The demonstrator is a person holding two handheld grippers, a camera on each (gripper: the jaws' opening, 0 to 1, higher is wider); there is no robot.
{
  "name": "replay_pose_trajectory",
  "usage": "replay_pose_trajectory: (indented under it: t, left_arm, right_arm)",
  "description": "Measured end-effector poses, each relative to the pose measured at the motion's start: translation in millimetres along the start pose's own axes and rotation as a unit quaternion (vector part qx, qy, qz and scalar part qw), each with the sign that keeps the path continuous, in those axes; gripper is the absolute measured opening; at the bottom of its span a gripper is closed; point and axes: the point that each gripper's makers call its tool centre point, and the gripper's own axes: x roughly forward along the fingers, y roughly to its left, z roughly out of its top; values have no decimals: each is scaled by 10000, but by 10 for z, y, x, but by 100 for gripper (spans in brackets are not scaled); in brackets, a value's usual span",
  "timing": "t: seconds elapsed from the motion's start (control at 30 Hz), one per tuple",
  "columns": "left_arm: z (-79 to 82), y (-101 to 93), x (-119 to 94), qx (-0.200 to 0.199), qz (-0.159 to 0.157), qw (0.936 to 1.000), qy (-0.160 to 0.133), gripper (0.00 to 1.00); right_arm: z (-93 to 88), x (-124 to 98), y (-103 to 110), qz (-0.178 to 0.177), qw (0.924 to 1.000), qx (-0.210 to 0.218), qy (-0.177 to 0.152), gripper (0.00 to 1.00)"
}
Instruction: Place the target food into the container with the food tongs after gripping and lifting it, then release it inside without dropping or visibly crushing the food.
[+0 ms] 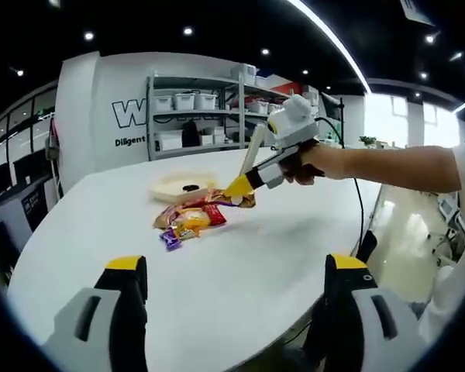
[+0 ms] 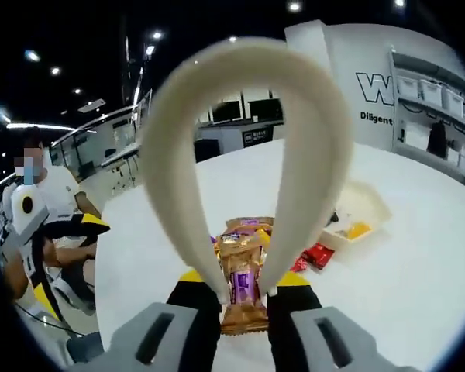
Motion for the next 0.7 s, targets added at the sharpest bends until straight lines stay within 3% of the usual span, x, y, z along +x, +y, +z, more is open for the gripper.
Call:
replay_pose_trajectory:
  t: [0.27, 0.7]
  left_arm:
    - [21, -20, 50, -117, -82, 9999, -43, 94]
    - [-23, 16, 50, -206, 12, 9998, 8, 99]
  right_arm:
    - [221, -91, -132, -82, 9998, -35, -197, 15]
    - [277, -68, -200, -57, 9993, 165, -319, 15]
